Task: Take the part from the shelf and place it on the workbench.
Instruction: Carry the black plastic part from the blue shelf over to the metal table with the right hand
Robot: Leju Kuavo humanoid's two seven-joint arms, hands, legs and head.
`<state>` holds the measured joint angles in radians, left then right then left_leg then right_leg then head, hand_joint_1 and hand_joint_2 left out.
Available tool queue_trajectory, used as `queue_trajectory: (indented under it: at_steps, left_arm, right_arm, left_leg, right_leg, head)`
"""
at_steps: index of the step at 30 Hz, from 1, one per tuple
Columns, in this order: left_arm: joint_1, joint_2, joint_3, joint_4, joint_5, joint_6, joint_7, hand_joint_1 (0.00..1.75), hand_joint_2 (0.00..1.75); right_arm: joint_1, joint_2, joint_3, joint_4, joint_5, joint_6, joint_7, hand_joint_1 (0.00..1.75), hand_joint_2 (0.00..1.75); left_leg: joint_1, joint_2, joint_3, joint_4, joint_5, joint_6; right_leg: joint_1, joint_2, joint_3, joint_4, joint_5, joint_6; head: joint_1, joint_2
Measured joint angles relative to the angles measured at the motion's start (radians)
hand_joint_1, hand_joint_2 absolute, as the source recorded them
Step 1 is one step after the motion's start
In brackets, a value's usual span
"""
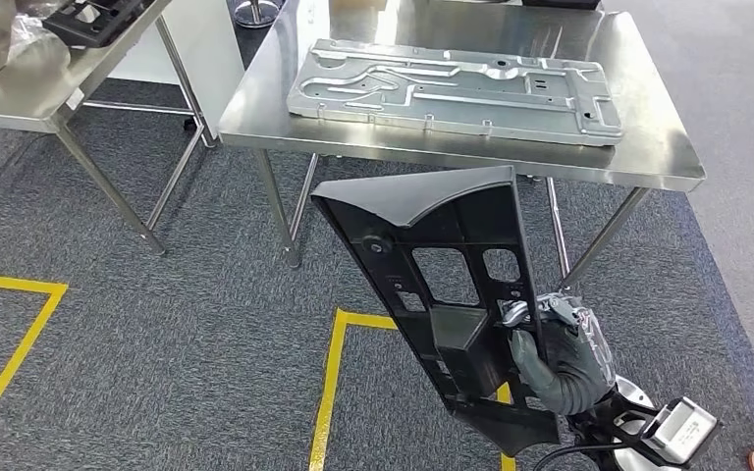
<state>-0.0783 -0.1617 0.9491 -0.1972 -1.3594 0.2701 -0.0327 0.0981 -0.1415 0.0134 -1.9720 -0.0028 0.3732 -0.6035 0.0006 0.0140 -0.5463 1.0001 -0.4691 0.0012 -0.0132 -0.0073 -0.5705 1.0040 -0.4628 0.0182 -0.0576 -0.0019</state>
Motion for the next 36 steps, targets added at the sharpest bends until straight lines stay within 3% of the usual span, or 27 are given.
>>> queue_trajectory:
  at_steps: [2, 3, 5, 6, 7, 8, 9, 11, 13, 17, 19, 21, 22, 23, 24, 26, 28, 31, 33, 36]
  left_arm:
    - [-0.001, 0.0, 0.0, 0.0, -0.001, 0.0, -0.001, 0.0, 1.75]
    - [-0.001, 0.0, 0.0, 0.0, -0.002, 0.0, -0.001, 0.0, 1.75]
    - [-0.001, 0.0, 0.0, 0.0, -0.002, 0.0, 0.0, 0.0, 1.75]
    - [0.0, 0.0, 0.0, 0.0, -0.003, -0.001, 0.0, 0.0, 1.75]
    - [0.001, 0.0, 0.0, 0.0, -0.003, -0.001, 0.001, 0.0, 1.75]
    - [0.002, 0.0, 0.0, 0.0, -0.004, -0.002, 0.002, 0.0, 1.75]
    - [0.002, 0.0, 0.0, 0.0, -0.004, -0.002, 0.002, 0.0, 1.75]
    - [0.002, 0.0, 0.0, 0.0, -0.005, -0.002, 0.003, 0.0, 1.75]
    - [0.0, 0.001, 0.0, 0.0, -0.005, -0.001, 0.003, 0.0, 1.75]
    - [0.0, 0.0, 0.0, 0.0, -0.005, -0.001, 0.003, 0.0, 1.75]
    - [-0.002, 0.0, 0.0, 0.0, -0.005, -0.001, 0.003, 0.0, 1.75]
    - [-0.003, 0.0, 0.0, 0.0, -0.005, -0.001, 0.003, 0.0, 1.75]
    - [-0.002, 0.0, 0.0, 0.0, -0.005, -0.001, 0.003, 0.0, 1.75]
    - [-0.001, 0.0, 0.0, 0.0, -0.005, -0.001, 0.004, 0.0, 1.75]
    - [-0.001, 0.0, 0.0, 0.0, -0.005, -0.001, 0.004, 0.0, 1.75]
    - [-0.001, -0.001, 0.0, 0.0, -0.005, -0.001, 0.004, 0.0, 1.75]
    - [-0.001, -0.002, 0.0, 0.0, -0.005, -0.001, 0.003, 0.0, 1.75]
    - [0.0, -0.002, 0.0, 0.0, -0.005, 0.0, 0.002, 0.0, 1.75]
    - [-0.001, -0.002, 0.0, 0.0, -0.004, 0.0, 0.0, 0.0, 1.75]
    - [-0.003, -0.002, 0.0, 0.0, -0.002, 0.001, 0.0, 0.0, 1.75]
  right_arm:
    - [0.0, 0.0, 0.0, -0.001, 0.002, -0.003, -0.001, 1.75, 1.75]
    - [0.0, 0.0, 0.0, -0.001, 0.002, -0.005, -0.002, 1.75, 1.75]
    - [0.001, 0.0, 0.001, -0.002, 0.003, -0.006, -0.003, 1.75, 1.75]
    - [0.003, 0.0, 0.001, -0.002, 0.003, -0.006, -0.003, 1.75, 1.75]
    - [0.004, 0.0, 0.001, -0.002, 0.003, -0.007, -0.003, 1.75, 1.75]
    - [0.005, 0.0, 0.001, -0.002, 0.003, -0.007, -0.003, 1.75, 1.75]
    - [0.006, 0.0, 0.001, -0.002, 0.003, -0.007, -0.003, 1.75, 1.75]
    - [0.007, 0.0, 0.001, -0.002, 0.003, -0.008, -0.004, 1.75, 1.75]
    - [0.007, 0.0, 0.002, -0.002, 0.003, -0.009, -0.005, 1.75, 1.75]
    - [0.008, 0.001, 0.002, -0.003, 0.003, -0.009, -0.006, 1.75, 1.75]
    - [0.007, 0.002, 0.002, -0.003, 0.003, -0.009, -0.006, 1.75, 1.75]
    - [0.009, 0.004, 0.002, -0.002, 0.003, -0.009, -0.007, 1.75, 1.75]
    - [0.011, 0.005, 0.002, -0.001, 0.003, -0.01, -0.007, 1.75, 1.75]
    - [0.012, 0.006, 0.002, 0.0, 0.003, -0.01, -0.007, 1.75, 1.75]
    - [0.012, 0.006, 0.002, 0.0, 0.003, -0.01, -0.008, 1.75, 1.75]
    - [0.011, 0.006, 0.002, 0.001, 0.002, -0.01, -0.01, 1.75, 1.75]
    - [0.008, 0.006, 0.002, 0.002, -0.002, -0.009, -0.011, 1.75, 1.75]
    - [0.005, 0.006, 0.002, 0.004, -0.005, -0.008, -0.011, 1.75, 1.75]
    - [0.004, 0.006, 0.002, 0.005, -0.007, -0.007, -0.011, 1.75, 1.75]
    - [0.001, 0.005, 0.004, 0.005, -0.007, -0.008, -0.01, 1.75, 1.75]
  left_leg:
    - [0.002, -0.002, -0.008, 0.023, -0.019, -0.012]
    - [0.003, -0.004, -0.025, 0.063, -0.043, -0.016]
    - [0.004, -0.006, -0.084, 0.193, -0.109, -0.021]
    - [0.004, -0.006, -0.114, 0.255, -0.131, -0.023]
    - [0.004, -0.006, -0.131, 0.288, -0.135, -0.023]
    - [0.004, -0.006, -0.13, 0.282, -0.119, -0.022]
    - [0.004, -0.007, -0.11, 0.237, -0.087, -0.02]
    - [0.003, -0.01, -0.044, 0.094, -0.021, -0.01]
    - [0.0, -0.014, -0.008, 0.013, 0.002, -0.001]
    - [0.002, -0.012, -0.004, -0.003, 0.01, 0.02]
    - [0.005, -0.01, -0.003, -0.01, 0.016, 0.03]
    - [0.004, -0.009, -0.005, -0.01, 0.016, 0.034]
    - [0.004, -0.009, -0.006, -0.009, 0.016, 0.033]
    - [0.004, -0.008, -0.006, -0.008, 0.016, 0.033]
    - [0.005, -0.008, -0.006, -0.006, 0.015, 0.031]
    - [0.005, -0.006, -0.005, -0.001, 0.011, 0.025]
    - [0.001, -0.002, -0.006, 0.004, 0.007, 0.015]
    - [0.001, 0.012, -0.006, 0.005, 0.002, -0.005]
    - [0.003, 0.01, -0.02, 0.042, -0.026, -0.015]
    - [0.005, -0.004, -0.103, 0.224, -0.118, -0.024]
  right_leg:
    - [-0.003, 0.002, 0.003, -0.007, 0.003, -0.013]
    - [-0.005, 0.002, 0.005, -0.01, 0.005, -0.019]
    - [-0.003, 0.002, 0.006, -0.01, 0.004, -0.027]
    - [-0.002, 0.004, 0.006, -0.01, 0.003, -0.028]
    - [0.0, 0.005, 0.007, -0.009, 0.003, -0.029]
    - [0.0, 0.008, 0.007, -0.008, 0.003, -0.029]
    - [0.001, 0.01, 0.009, -0.008, 0.002, -0.028]
    - [0.003, 0.014, 0.01, -0.004, 0.0, -0.024]
    - [0.006, 0.017, 0.008, -0.001, -0.001, -0.016]
    - [0.005, 0.017, 0.001, 0.013, -0.012, 0.006]
    - [0.0, 0.015, -0.033, 0.091, -0.06, 0.017]
    - [-0.004, 0.013, -0.092, 0.213, -0.116, 0.025]
    - [-0.007, 0.013, -0.11, 0.251, -0.125, 0.028]
    - [-0.009, 0.012, -0.112, 0.255, -0.114, 0.031]
    - [-0.012, 0.011, -0.096, 0.221, -0.087, 0.032]
    - [-0.014, -0.003, -0.033, 0.094, -0.026, 0.031]
    - [-0.008, -0.016, 0.003, 0.014, -0.005, 0.019]
    - [-0.003, -0.002, 0.001, 0.002, -0.003, -0.002]
    - [-0.006, 0.006, 0.002, -0.002, 0.002, -0.015]
    - [-0.005, 0.01, 0.002, -0.003, 0.001, -0.027]
  head:
    - [0.0, 0.0]
    - [0.0, 0.0]
    - [0.0, 0.0]
    - [0.0, 0.0]
    - [0.0, 0.0]
    - [0.0, 0.0]
    - [0.0, 0.0]
    - [0.0, 0.0]
    - [0.0, 0.0]
    - [0.0, 0.0]
    - [0.0, 0.0]
    - [0.0, 0.0]
    - [0.0, 0.0]
    - [0.0, 0.0]
    - [0.0, 0.0]
    - [0.0, 0.0]
    - [0.0, 0.0]
    - [0.0, 0.0]
    - [0.0, 0.0]
    - [0.0, 0.0]
